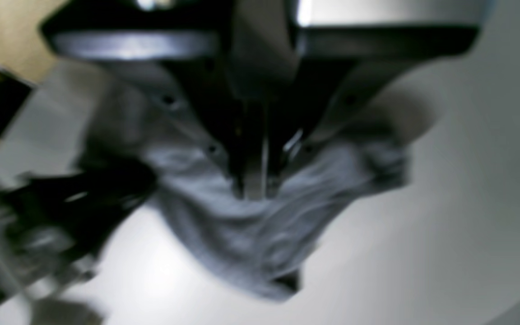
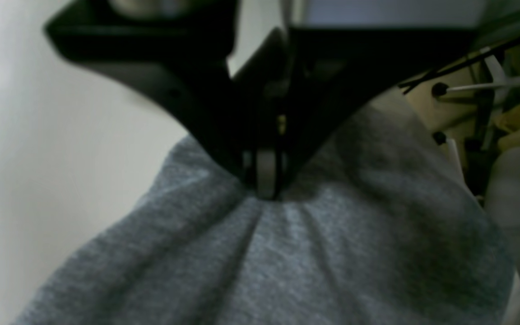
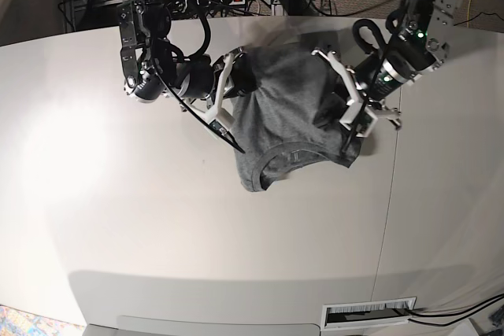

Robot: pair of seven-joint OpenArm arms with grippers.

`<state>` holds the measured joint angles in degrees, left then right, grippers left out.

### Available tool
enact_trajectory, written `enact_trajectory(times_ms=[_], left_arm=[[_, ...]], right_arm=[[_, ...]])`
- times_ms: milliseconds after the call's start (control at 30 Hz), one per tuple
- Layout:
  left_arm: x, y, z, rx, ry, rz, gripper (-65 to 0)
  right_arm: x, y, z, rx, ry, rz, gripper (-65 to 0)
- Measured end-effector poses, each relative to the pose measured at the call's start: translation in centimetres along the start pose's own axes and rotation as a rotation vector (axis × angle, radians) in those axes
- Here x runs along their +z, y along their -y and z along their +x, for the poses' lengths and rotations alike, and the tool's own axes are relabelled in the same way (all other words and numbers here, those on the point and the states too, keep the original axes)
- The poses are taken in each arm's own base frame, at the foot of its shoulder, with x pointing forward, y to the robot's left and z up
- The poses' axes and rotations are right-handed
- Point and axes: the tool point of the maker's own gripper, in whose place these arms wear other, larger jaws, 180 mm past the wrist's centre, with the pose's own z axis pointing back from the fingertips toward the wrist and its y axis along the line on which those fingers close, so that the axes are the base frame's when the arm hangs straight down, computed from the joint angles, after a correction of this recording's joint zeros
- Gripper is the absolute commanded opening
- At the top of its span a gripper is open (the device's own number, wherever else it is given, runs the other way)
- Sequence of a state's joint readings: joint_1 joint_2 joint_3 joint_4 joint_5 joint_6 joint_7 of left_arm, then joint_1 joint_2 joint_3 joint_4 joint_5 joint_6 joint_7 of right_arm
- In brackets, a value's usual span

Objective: Fold the T-shirt properly
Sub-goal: 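Fold the bundle over with both grippers and release the right gripper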

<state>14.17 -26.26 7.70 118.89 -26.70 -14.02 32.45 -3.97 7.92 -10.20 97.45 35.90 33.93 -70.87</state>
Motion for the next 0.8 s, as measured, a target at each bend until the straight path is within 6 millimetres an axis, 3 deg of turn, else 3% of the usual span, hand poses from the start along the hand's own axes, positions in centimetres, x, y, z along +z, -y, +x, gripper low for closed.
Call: enact_trajectory(times_ms=[100, 267, 333, 533, 800], left_arm=[[-1.2, -0.5, -1.1, 0.072, 0.016, 0.018, -65.0], [-3.1, -2.1, -8.3, 0.097, -0.129, 0.066, -65.0], [-3.3, -2.5, -10.3, 0.099, -0.165, 0.071, -65.0], [-3.1, -3.9, -11.2, 0.032, -0.161, 0.084, -65.0], [-0.8, -7.1, -11.3, -0.117, -0.272, 0.163, -65.0]], right_arm=[[0.0, 0.0, 0.0, 0.0, 0.003, 0.0, -65.0], [0.0, 0.0, -0.1, 0.0, -0.004, 0.001, -65.0], [0.0, 0.0, -0.1, 0.0, -0.004, 0.001, -65.0], [0.0, 0.0, 0.0, 0.0, -0.001, 0.001, -65.0], [-0.1, 0.1, 0.2, 0.005, 0.018, -0.013, -65.0]])
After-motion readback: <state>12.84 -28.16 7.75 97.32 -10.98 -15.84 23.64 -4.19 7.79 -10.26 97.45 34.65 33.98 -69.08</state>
